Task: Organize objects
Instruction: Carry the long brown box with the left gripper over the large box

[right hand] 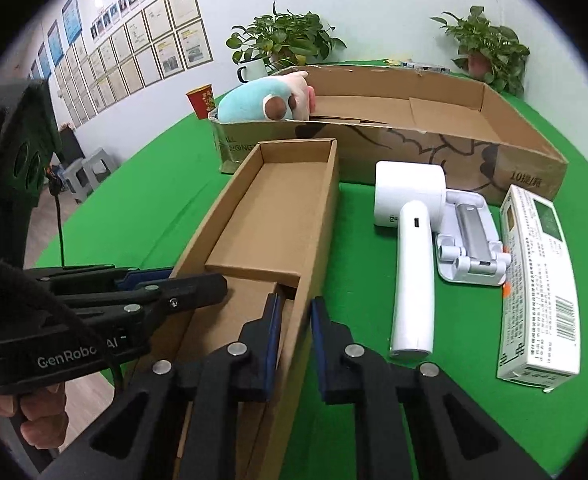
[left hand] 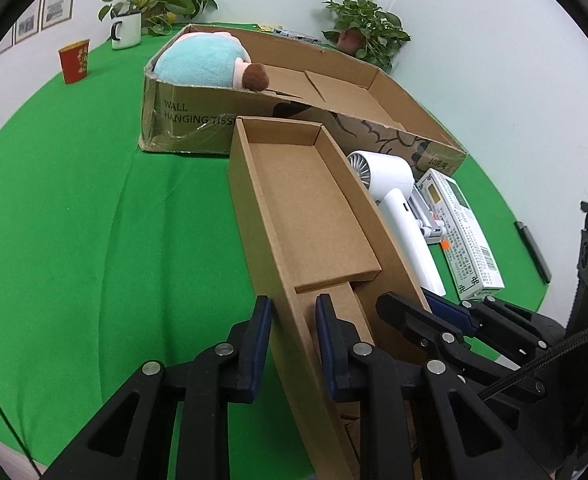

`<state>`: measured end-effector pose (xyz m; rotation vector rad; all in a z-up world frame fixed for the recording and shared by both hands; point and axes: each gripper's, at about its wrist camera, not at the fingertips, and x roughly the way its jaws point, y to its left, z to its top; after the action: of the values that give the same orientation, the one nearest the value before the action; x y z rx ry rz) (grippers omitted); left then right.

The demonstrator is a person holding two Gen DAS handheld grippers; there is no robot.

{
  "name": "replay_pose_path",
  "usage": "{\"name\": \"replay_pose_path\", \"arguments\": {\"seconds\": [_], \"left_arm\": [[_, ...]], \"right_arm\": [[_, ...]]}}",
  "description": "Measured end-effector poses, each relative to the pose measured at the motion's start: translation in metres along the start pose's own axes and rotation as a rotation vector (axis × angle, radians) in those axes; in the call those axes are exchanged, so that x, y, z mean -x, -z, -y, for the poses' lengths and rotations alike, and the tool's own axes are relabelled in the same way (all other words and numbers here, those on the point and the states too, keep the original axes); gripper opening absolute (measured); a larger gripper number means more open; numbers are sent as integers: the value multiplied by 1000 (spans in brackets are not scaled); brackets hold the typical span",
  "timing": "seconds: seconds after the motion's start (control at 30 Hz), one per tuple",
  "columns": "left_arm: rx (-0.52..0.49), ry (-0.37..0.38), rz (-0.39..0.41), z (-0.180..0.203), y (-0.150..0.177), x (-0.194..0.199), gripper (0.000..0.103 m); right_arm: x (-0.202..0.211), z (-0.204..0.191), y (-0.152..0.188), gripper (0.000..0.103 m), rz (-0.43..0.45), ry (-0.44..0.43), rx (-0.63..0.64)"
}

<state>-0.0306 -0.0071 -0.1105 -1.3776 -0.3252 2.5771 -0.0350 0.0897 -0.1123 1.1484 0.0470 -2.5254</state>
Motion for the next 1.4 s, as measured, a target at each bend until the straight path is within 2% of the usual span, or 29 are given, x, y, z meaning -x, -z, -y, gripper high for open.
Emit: {"name": "replay_pose_path", "arguments": {"seconds": [0.1, 0.27, 0.8, 0.97, 1.17, 1.4], "left_arm": [[-10, -13, 12, 4, -2, 4, 17], [-26, -19, 56, 13, -11, 17, 15], [-78, -18, 221, 51, -70, 53, 14], [-119, -38, 274, 67, -100, 64, 14], [-138, -46, 300, 79, -139, 70, 14], [-149, -41, 314, 82, -203, 70, 14]], "right_arm": [[4, -2, -1, 14, 25, 20, 14], [25, -6, -6, 14, 130, 54, 48], [44, 20, -50, 13, 264, 76, 19], [45, 31, -70, 13, 295, 74, 7], [46, 42, -102, 12, 321, 82, -3], [41, 55, -152, 12, 331, 88, 3]]}}
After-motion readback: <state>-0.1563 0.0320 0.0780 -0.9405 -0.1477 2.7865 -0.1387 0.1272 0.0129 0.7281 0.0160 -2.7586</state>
